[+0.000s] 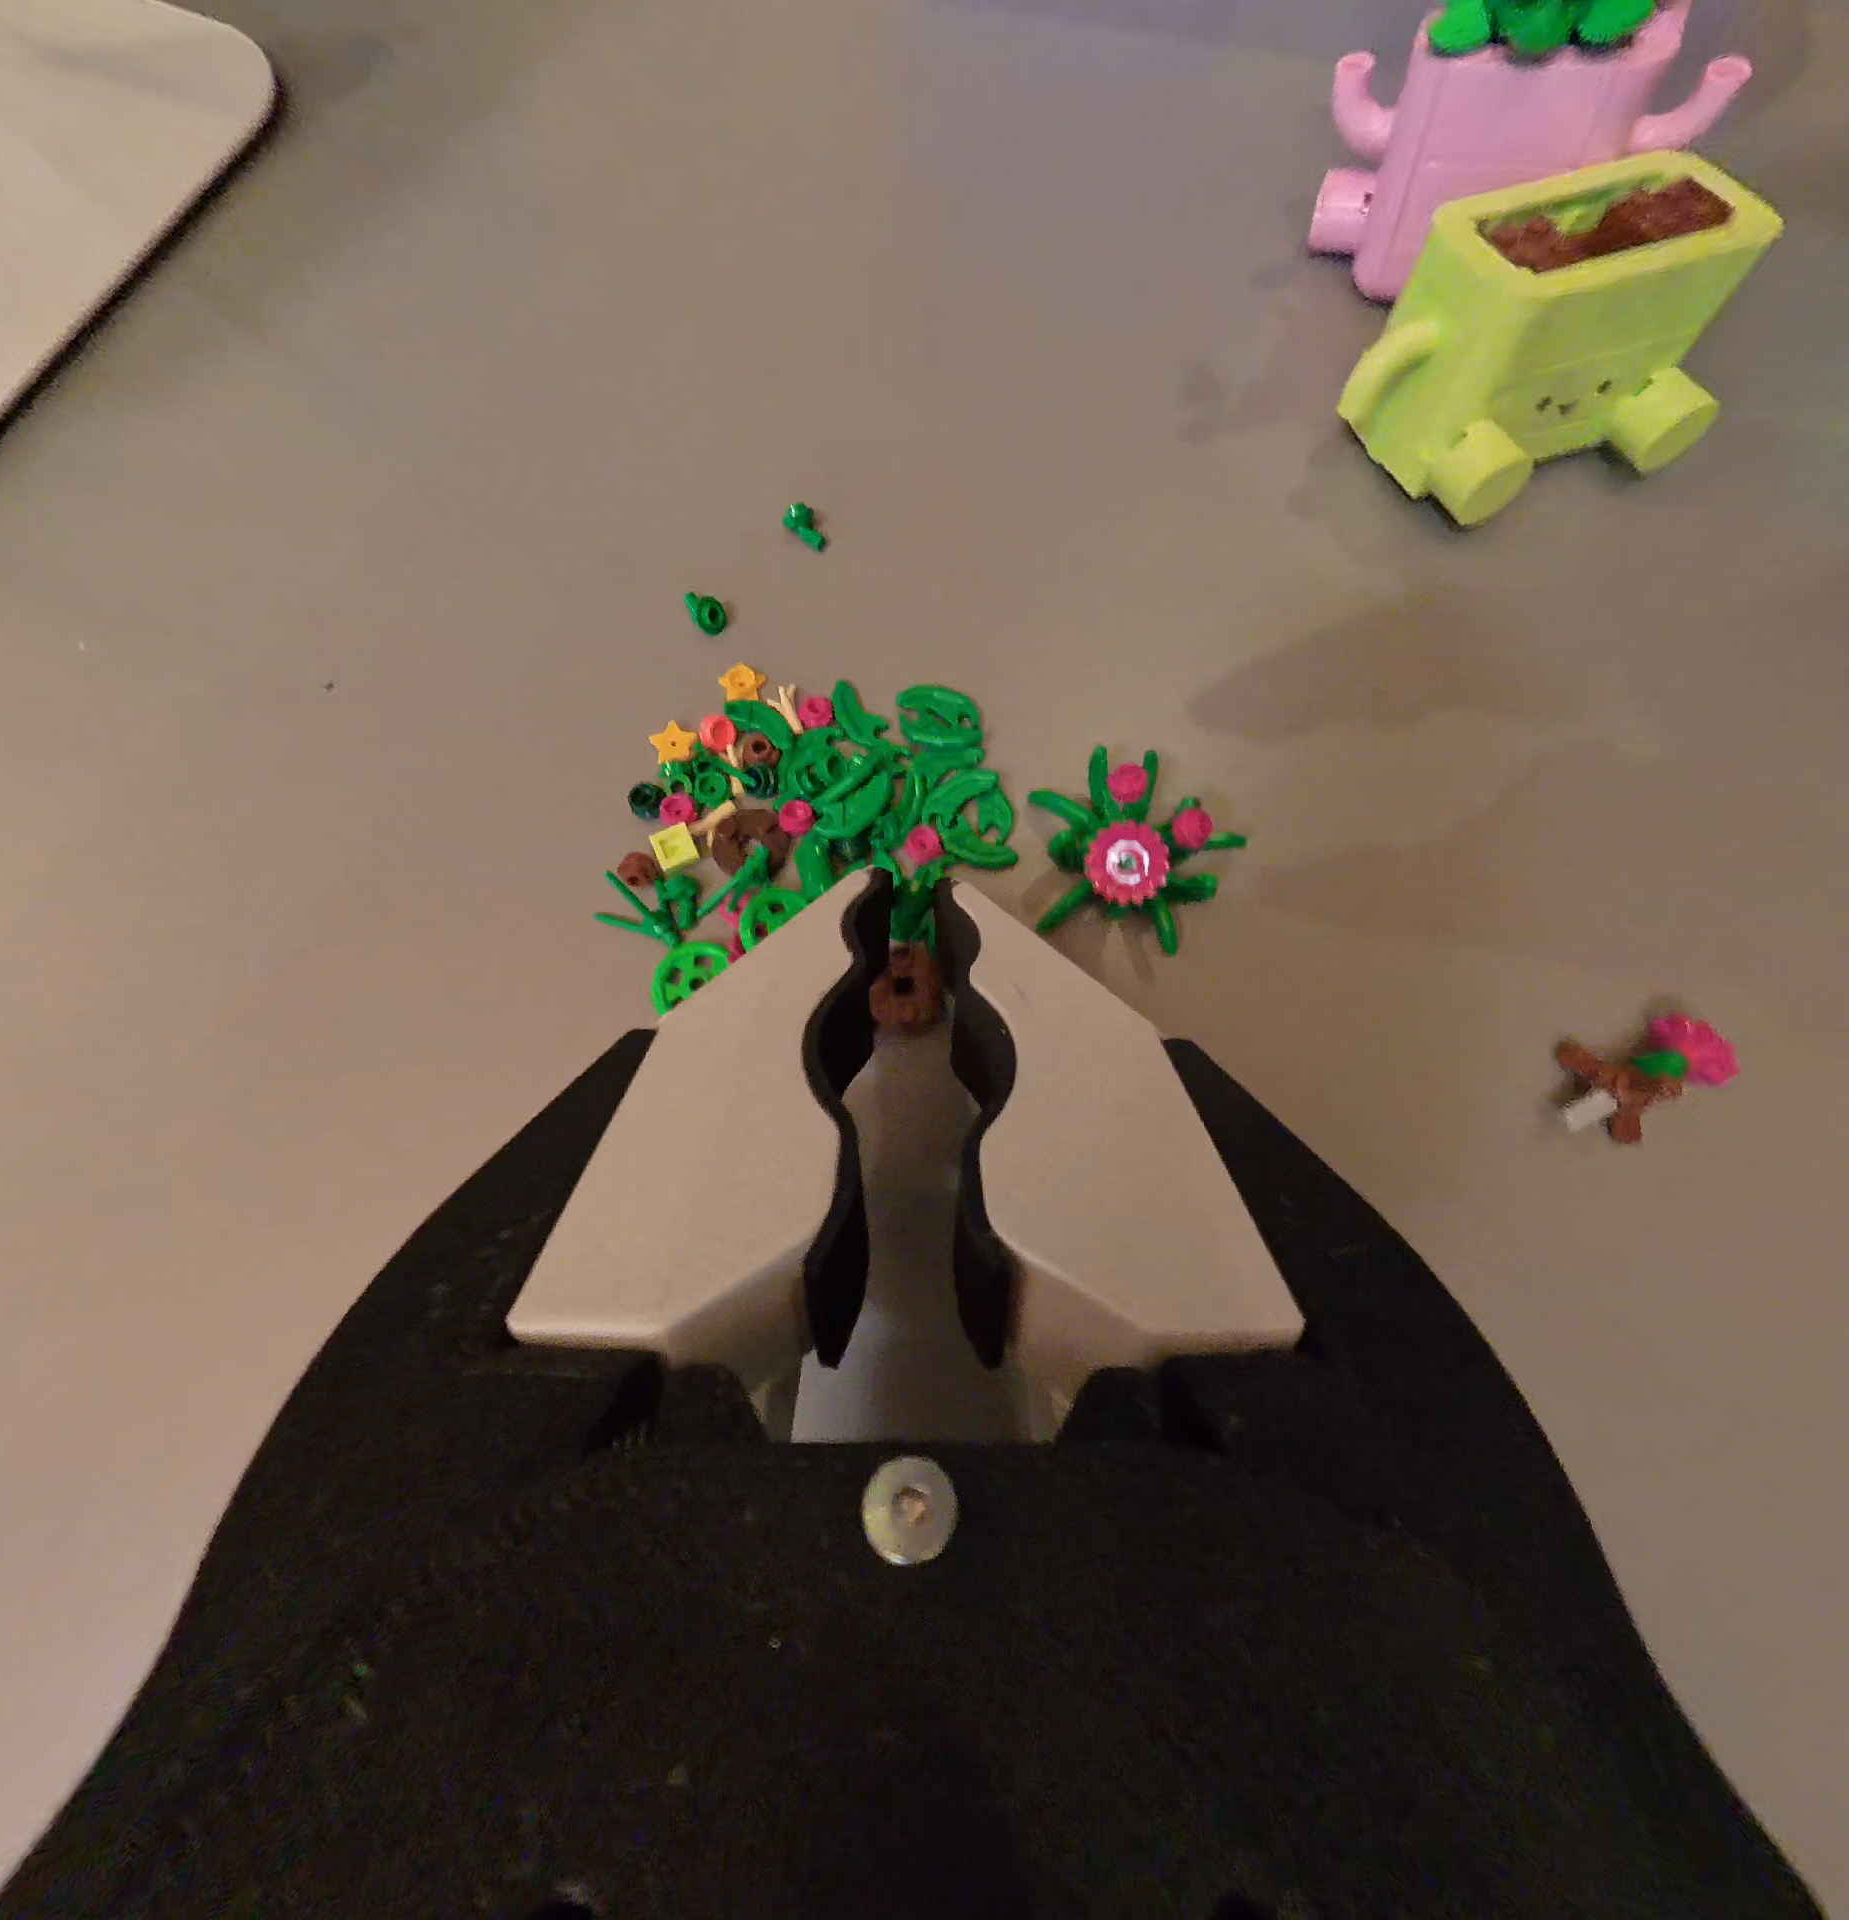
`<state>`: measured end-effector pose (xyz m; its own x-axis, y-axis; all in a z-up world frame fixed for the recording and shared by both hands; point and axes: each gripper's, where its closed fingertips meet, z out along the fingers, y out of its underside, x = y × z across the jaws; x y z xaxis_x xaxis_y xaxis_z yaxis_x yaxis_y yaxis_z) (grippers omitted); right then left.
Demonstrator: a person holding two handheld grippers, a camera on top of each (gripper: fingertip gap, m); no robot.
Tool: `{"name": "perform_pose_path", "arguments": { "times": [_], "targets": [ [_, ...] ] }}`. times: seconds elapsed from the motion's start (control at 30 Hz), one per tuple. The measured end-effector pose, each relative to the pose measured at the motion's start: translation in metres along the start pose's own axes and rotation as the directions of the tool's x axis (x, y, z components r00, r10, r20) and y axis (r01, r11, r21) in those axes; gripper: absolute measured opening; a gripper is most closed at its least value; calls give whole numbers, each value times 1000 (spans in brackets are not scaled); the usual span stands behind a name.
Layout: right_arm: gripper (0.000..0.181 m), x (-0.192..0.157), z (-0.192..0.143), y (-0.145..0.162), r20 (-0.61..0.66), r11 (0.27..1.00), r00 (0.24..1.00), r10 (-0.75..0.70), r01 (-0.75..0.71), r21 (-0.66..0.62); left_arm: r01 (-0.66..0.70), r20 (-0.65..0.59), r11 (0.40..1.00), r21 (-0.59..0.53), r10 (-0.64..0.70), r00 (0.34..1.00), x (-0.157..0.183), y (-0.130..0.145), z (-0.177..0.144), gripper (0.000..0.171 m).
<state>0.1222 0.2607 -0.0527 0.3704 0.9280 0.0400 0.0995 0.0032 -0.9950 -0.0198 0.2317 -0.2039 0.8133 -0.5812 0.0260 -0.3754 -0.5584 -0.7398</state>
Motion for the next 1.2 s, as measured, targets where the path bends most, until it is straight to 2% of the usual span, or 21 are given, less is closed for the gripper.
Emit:
{"name": "perform_pose_path", "arguments": {
  "times": [0.13, 0.3, 0.4, 0.5, 0.63, 0.7, 0.8, 0.93, 1.07, 1.2],
  "targets": [
    [34, -9, 4, -6, 82, 994, 994, 72, -78, 76, 40, 54, 997, 62, -43, 998, -4, -14, -2, 14],
    [25, -24, 4, -10, 215, 965, 970, 112, -158, 209, 92, 117, 969, 227, -121, 986, -15, -29, -29, 14],
    [28, -45, 3, 0, 339, 972, 934, 114, -175, 155, 124, 131, 944, 305, -170, 977, -22, -27, -39, 13],
    [29, -71, 7, 16, 421, 992, 906, 50, -96, 88, 120, 117, 936, 332, -167, 979, -17, -22, -41, 9],
    [24, -91, 23, 58, 376, 993, 923, -76, 105, -58, 32, 163, 962, 273, -79, 983, -7, -10, -47, 8],
    [28, -113, 21, 79, 418, 979, 905, -80, 149, -136, -22, 98, 957, 290, -7, 995, 18, -9, -51, 8],
    [37, -145, 13, 109, 482, 951, 876, -23, 169, -260, -45, -60, 952, 302, 67, 996, 63, 0, -52, 7],
    [39, -154, 11, 131, 456, 896, 884, -108, 285, -340, -22, -225, 948, 319, 99, 969, 107, 1, -56, 9],
    [37, -158, 15, 154, 460, 819, 876, -146, 368, -441, -82, -290, 971, 224, 147, 946, 129, 13, -46, 22],
    [21, -161, 18, 156, 463, 815, 879, -111, 347, -464, -144, -305, 973, 180, 194, 932, 139, 20, -41, 35]
  ]
}}
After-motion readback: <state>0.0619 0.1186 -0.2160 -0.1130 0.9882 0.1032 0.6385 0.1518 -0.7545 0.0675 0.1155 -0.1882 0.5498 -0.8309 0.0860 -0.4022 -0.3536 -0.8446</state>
